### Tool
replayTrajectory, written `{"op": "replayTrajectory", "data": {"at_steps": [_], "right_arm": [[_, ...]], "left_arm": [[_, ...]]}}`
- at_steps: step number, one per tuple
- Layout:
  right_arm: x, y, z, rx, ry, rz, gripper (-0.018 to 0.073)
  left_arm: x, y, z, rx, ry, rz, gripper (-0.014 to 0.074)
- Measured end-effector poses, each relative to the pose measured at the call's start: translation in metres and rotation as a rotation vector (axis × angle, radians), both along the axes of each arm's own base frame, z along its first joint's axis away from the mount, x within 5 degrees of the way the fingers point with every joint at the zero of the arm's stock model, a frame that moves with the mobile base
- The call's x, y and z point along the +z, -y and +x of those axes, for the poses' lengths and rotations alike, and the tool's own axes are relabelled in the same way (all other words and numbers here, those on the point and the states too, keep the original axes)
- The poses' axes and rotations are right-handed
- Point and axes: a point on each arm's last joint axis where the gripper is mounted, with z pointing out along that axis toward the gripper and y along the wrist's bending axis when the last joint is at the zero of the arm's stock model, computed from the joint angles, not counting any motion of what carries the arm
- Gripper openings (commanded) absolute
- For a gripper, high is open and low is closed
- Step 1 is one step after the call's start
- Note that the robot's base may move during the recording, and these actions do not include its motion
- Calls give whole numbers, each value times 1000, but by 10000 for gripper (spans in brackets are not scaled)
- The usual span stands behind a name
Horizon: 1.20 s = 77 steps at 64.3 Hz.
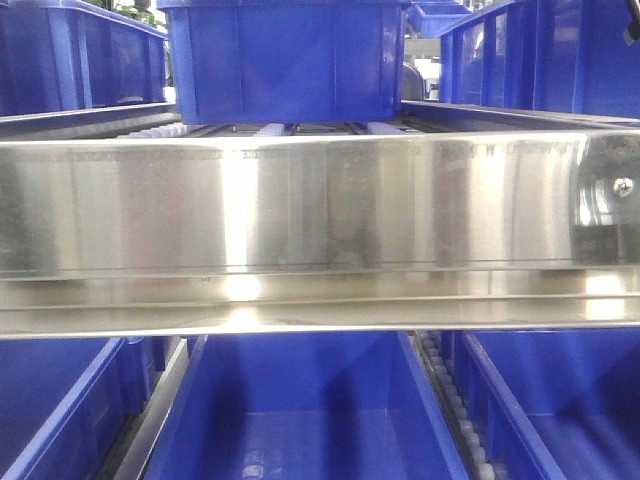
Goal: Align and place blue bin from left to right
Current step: 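Lift the blue bin with both grippers and pull it off the shelf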
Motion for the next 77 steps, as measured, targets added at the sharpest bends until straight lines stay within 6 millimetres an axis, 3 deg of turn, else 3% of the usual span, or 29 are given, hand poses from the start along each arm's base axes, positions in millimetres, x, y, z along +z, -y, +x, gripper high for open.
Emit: {"op": "replayTrajectory", "data": {"at_steps": [77], "right_arm": [[0,1,1,-5,6,2,-67]], "left_arm": [[1,0,0,-1,5,-4,-111]]}}
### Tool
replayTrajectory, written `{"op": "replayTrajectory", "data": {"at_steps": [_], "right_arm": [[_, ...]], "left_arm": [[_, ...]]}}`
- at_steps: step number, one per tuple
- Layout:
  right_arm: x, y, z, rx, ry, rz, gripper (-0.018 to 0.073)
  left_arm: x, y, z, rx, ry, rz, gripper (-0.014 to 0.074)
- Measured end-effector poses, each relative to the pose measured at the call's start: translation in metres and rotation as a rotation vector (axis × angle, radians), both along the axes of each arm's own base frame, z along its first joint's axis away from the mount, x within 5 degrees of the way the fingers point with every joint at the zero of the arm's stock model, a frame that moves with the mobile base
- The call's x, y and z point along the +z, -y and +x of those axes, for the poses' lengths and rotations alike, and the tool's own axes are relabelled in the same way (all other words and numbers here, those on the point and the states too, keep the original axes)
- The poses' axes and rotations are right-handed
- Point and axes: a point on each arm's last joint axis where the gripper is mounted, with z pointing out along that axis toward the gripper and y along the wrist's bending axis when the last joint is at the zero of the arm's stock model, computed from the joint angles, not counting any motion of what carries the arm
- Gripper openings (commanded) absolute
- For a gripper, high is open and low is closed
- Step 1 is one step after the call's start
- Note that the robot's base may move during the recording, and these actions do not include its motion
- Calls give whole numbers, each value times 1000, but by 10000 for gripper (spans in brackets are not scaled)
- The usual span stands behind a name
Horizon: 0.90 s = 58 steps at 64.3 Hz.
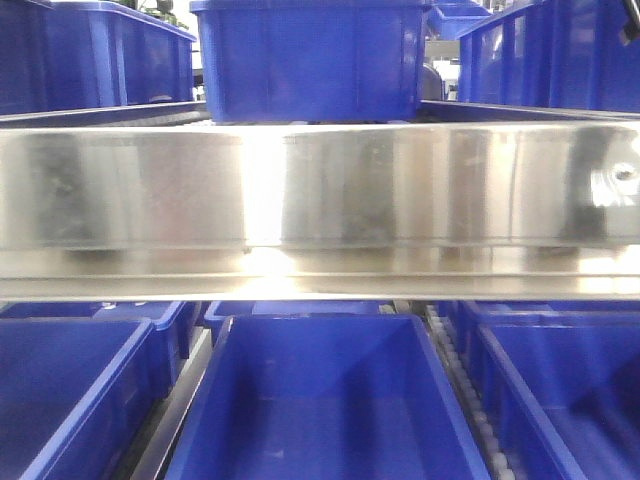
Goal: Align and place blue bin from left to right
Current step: 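Lift the blue bin with both grippers and pull it off the shelf, then back away from the rack and turn while holding the bin in both grippers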
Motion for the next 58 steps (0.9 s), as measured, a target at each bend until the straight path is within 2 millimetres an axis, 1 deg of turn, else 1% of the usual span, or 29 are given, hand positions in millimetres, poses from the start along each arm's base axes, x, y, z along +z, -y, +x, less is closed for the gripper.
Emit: {"op": "replayTrajectory", "data": {"at_steps": [58], "right_arm": [[0,0,0,1,1,-1,-67]], "left_arm": [[0,0,0,-1,0,-1,-111]]}}
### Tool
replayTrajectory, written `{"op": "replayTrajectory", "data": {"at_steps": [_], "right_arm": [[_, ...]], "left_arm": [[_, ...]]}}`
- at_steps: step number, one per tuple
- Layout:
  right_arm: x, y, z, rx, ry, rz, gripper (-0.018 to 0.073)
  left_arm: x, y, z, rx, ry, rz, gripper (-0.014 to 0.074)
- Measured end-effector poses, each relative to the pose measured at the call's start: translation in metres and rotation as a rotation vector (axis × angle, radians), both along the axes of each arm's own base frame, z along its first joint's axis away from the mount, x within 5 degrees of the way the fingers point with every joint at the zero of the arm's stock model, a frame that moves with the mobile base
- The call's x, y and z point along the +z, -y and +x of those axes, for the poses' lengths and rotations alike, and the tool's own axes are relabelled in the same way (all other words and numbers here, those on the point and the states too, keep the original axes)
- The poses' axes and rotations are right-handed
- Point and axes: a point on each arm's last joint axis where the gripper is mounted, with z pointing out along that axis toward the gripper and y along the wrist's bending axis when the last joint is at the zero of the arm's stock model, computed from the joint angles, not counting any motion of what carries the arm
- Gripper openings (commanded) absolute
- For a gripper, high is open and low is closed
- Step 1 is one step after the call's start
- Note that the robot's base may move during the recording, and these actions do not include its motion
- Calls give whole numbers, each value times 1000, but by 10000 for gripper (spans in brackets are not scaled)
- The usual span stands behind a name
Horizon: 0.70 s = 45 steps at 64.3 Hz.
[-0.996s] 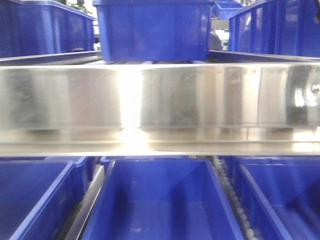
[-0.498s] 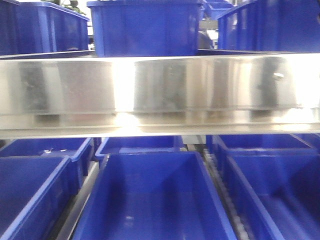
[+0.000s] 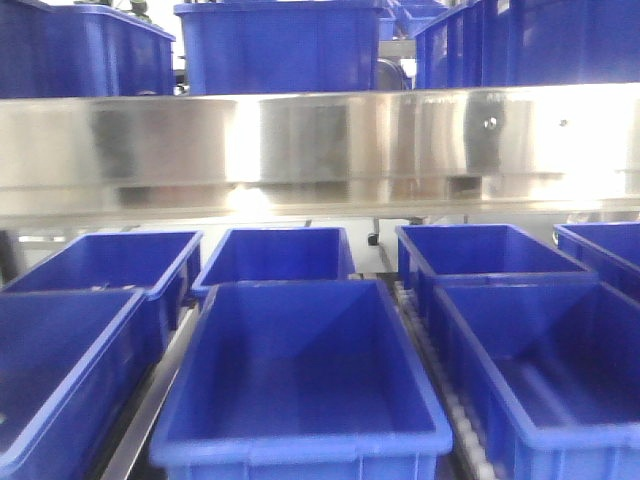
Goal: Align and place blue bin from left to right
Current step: 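Back away from the rack and turn while holding the bin in both grippers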
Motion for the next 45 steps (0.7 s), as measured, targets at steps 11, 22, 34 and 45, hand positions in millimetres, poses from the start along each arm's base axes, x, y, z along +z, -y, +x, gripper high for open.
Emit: {"op": "replayTrajectory", "data": {"at_steps": [11,22,34,45], "right_arm": [[0,0,0,0,0,0,-67],[0,0,0,0,0,0,-67],[0,0,0,0,0,0,-67],[0,0,0,0,0,0,-67]], "left_arm": [[0,0,0,0,0,0,-111],[0,0,0,0,0,0,-111],[0,0,0,0,0,0,-111],[0,0,0,0,0,0,-111]]}}
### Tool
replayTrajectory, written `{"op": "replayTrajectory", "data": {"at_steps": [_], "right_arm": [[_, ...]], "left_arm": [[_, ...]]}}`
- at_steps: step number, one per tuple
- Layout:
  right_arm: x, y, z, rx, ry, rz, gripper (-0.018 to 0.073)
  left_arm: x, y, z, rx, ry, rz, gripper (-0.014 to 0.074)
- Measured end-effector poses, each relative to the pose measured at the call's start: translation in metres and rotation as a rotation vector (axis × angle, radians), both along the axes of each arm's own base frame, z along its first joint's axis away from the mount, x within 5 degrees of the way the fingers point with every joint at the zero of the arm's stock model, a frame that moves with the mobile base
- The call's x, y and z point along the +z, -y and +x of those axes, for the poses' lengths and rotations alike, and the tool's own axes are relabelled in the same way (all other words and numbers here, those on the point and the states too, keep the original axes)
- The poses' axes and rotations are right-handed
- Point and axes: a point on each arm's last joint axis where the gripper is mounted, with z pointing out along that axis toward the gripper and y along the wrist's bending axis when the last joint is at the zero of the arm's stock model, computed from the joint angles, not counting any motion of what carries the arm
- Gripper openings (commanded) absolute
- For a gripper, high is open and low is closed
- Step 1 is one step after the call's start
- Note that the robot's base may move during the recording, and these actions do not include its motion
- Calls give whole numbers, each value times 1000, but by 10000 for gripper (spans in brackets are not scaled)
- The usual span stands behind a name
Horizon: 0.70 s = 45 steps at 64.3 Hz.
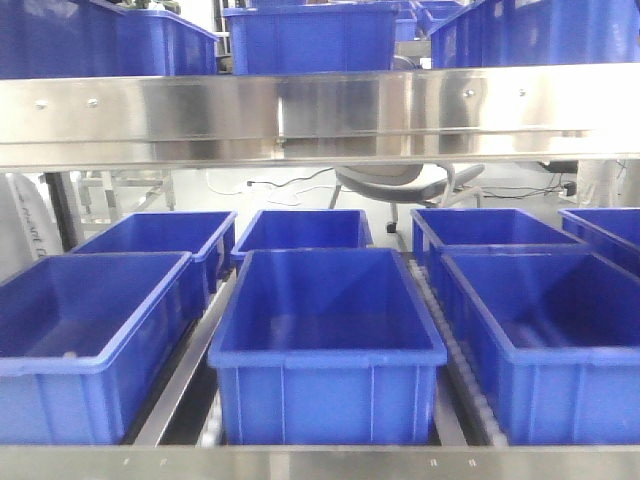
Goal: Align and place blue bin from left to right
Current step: 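Back away from the rack and turn while holding the bin in both grippers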
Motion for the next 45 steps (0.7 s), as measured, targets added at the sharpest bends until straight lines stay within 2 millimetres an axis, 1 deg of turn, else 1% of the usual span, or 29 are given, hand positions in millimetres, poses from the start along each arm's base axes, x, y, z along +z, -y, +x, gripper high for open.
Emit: {"op": "replayTrajectory", "data": {"at_steps": [45], "right_arm": [[0,0,0,1,0,1,-67]], "left_arm": [[1,0,-1,0,1,0,-111]]}}
